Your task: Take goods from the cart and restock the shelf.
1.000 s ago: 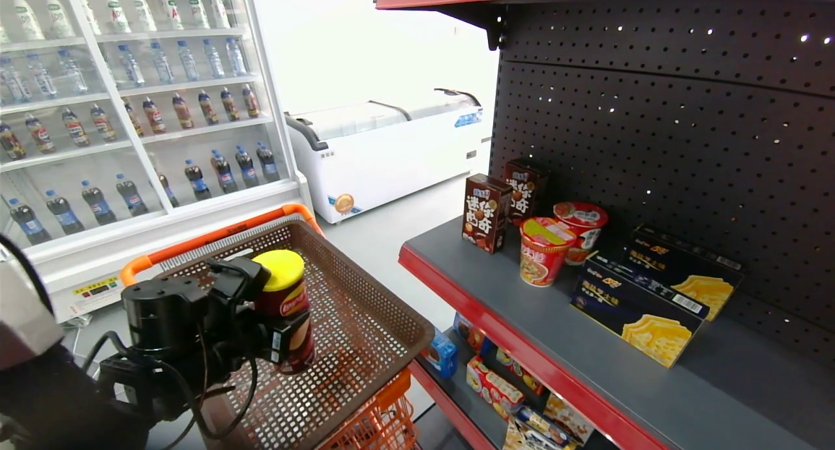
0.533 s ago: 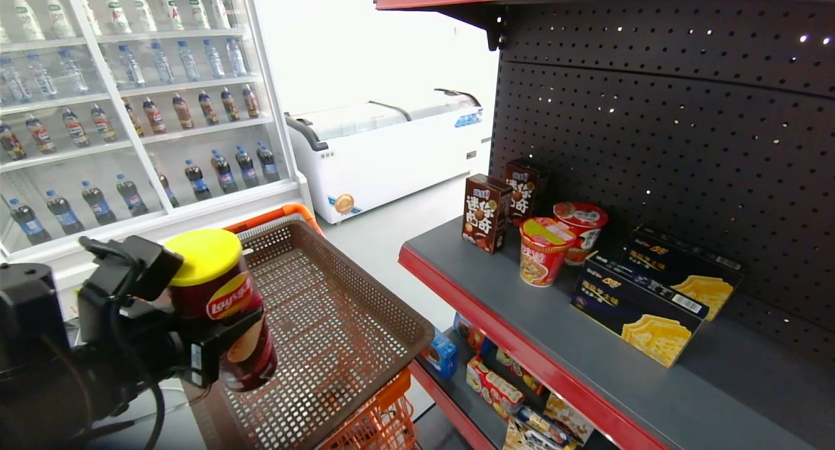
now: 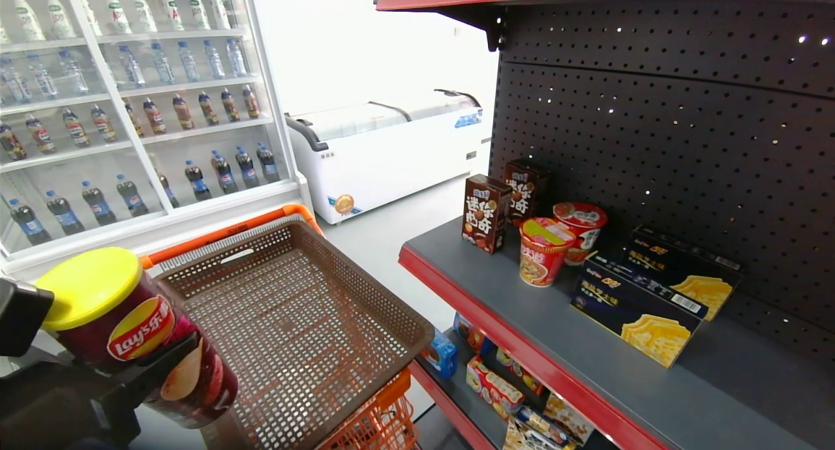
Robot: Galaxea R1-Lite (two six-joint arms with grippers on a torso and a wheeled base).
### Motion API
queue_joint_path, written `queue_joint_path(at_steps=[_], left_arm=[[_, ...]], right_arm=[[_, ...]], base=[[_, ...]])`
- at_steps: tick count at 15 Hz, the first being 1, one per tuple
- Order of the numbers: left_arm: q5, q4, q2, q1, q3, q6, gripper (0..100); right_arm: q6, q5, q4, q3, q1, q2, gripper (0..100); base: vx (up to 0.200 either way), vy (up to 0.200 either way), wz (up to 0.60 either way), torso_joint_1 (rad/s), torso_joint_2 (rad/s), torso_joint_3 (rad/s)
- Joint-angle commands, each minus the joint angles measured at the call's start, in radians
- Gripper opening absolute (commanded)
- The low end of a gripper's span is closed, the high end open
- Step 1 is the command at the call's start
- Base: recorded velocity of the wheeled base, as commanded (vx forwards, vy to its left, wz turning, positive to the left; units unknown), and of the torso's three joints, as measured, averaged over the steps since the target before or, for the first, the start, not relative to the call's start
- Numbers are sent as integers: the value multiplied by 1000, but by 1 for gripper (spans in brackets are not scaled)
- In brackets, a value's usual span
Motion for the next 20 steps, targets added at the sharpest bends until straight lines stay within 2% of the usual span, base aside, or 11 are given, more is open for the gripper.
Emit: queue_joint_path(at_steps=[1,4,14,15,17,18,20], left_arm=[[-15,9,-105,-12,43,21,0],[-24,29,-134,-16,64,64,0],[-18,29,-133,-7,61,56,0],[-17,29,-131,-1,60,57,0],[0,61,-128,79,63,65,0],[6,95,-134,99,57,70,0],[0,128,-137,94,51,90,0]], right_arm=[[0,0,0,0,0,0,100],[0,0,-2,0,0,0,100],[0,0,0,0,0,1,100],[-2,0,0,0,0,0,100],[-2,2,0,0,0,0,100],[-2,0,0,0,0,0,100],[-2,0,0,0,0,0,100]], base=[[0,0,0,0,0,0],[0,0,-200,-2,1,2],[0,0,-600,2,3,1],[0,0,-600,-2,2,2],[0,0,-600,0,2,5],[0,0,-600,7,-2,2],[0,0,-600,2,0,5]])
